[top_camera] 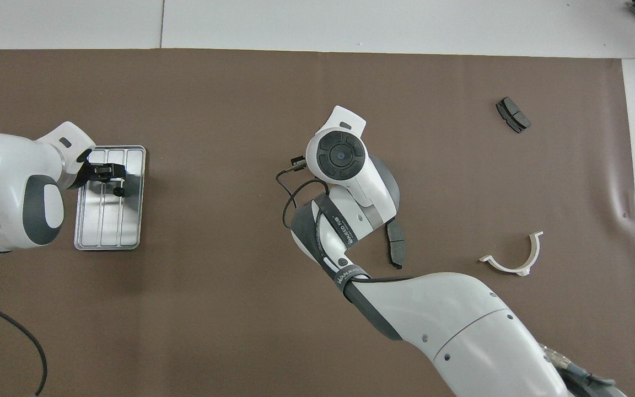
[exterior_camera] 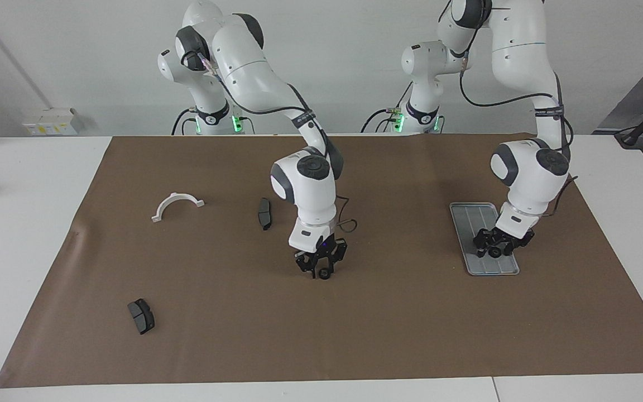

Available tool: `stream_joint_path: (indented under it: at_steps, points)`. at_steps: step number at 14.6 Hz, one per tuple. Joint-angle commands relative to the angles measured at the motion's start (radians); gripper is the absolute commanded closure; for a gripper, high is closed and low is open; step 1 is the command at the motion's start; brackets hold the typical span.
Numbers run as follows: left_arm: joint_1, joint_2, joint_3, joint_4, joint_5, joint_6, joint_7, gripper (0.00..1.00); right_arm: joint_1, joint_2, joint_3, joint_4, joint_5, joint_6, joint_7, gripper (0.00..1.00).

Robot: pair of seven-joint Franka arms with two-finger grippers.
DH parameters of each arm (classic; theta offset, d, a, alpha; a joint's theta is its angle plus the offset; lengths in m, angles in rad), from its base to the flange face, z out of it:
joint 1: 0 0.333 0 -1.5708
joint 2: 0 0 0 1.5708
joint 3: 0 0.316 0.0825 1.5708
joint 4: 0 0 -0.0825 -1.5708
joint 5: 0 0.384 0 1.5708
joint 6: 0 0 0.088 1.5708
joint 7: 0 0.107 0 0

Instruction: Place bearing gear from tray to pile

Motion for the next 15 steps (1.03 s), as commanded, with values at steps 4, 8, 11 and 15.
stream_joint_path:
  at_steps: [4, 8, 11, 15]
  points:
    - [0.039, -0.026, -0.009, -0.015, -0.012, -0.011, 0.018, 0.91, 0.001, -0.01, 0.0, -0.02, -0.012, 0.011, -0.013, 0.5]
    - [0.022, -0.071, -0.013, 0.025, -0.011, -0.073, 0.012, 1.0, -0.001, -0.01, 0.0, -0.011, -0.007, 0.013, -0.013, 0.5]
    - [-0.047, -0.075, -0.021, 0.085, -0.012, -0.098, 0.003, 1.0, 0.001, -0.01, 0.0, -0.029, -0.005, 0.036, -0.014, 0.5]
    - [-0.148, -0.058, -0.021, 0.155, -0.009, -0.093, -0.021, 1.0, 0.002, -0.01, 0.0, -0.033, -0.007, 0.048, -0.018, 0.5]
